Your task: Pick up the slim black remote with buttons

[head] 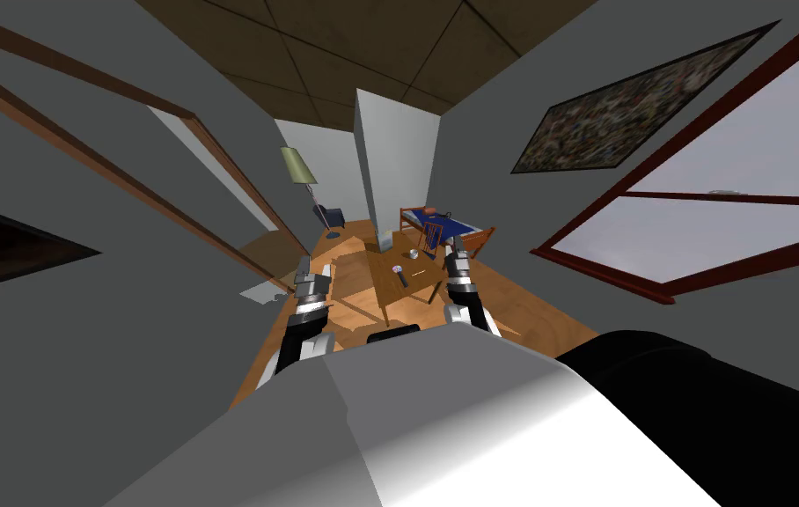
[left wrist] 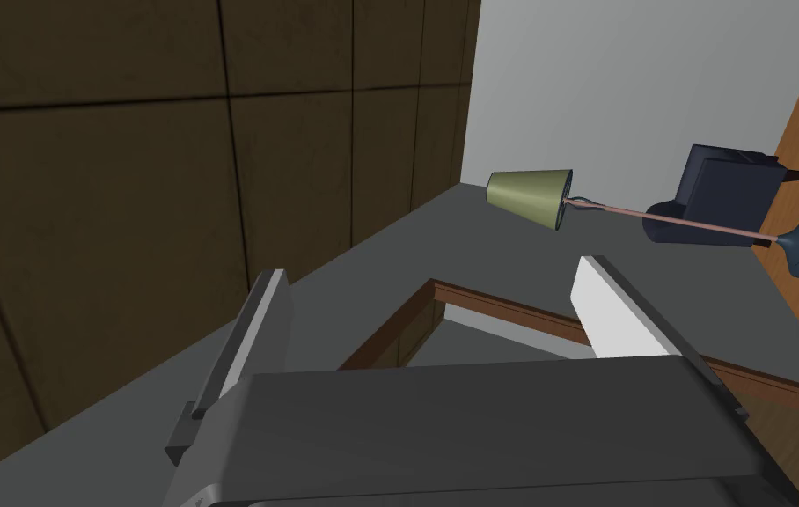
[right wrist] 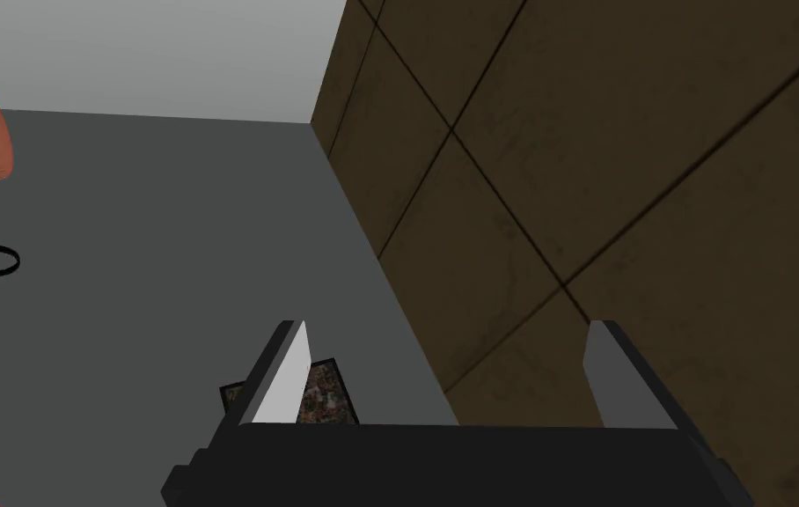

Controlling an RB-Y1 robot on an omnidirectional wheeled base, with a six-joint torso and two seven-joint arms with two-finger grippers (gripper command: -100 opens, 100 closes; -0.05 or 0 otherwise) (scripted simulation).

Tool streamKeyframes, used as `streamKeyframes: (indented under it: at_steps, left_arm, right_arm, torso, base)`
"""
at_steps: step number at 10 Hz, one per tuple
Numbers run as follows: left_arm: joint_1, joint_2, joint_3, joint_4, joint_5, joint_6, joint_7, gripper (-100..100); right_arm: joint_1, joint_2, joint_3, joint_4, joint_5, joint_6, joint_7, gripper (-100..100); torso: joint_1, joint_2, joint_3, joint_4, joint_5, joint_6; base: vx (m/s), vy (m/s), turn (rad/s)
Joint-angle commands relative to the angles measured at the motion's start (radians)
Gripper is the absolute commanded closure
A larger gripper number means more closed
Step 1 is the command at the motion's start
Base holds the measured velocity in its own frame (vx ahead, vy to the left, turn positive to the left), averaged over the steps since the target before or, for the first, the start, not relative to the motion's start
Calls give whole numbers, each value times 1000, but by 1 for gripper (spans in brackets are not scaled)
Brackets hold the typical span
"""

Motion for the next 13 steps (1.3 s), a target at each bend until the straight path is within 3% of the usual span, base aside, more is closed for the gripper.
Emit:
streamKeyframes:
  at_steps: [1,5,6,9,10,11,12,13]
  left_arm:
    - [0,0,0,0,0,0,0,0]
    - [0,0,0,0,0,0,0,0]
    - [0,0,0,0,0,0,0,0]
    - [0,0,0,0,0,0,0,0]
    - [0,0,0,0,0,0,0,0]
    - [0,0,0,0,0,0,0,0]
    - [0,0,0,0,0,0,0,0]
    - [0,0,0,0,0,0,0,0]
  right_arm:
    - [-2,-37,3,14,4,-1,0,-100]
    - [-14,-161,21,95,30,-8,0,-100]
    - [-14,-167,21,101,30,-8,0,-100]
    - [-28,-262,39,206,61,-18,-1,-100]
    - [-28,-275,39,212,61,-18,-1,-100]
    - [-34,-313,44,253,74,-22,-1,-100]
    - [-34,-313,44,256,74,-22,-1,-100]
    - [-41,-350,50,292,87,-27,-1,-100]
  torso:
    - [0,0,0,0,0,0]
    - [6,0,0,0,1,0]
    - [6,0,0,0,1,0]
    - [6,0,0,0,1,0]
    - [8,0,0,0,2,0]
    - [8,0,0,0,2,0]
    - [8,0,0,0,2,0]
    - [5,0,0,0,1,0]
  base:
    - [4,17,36]
    - [-3,82,58]
    - [5,67,29]
    - [-2,105,91]
    - [-5,120,26]
    - [14,122,74]
    - [4,76,35]
    - [-4,88,87]
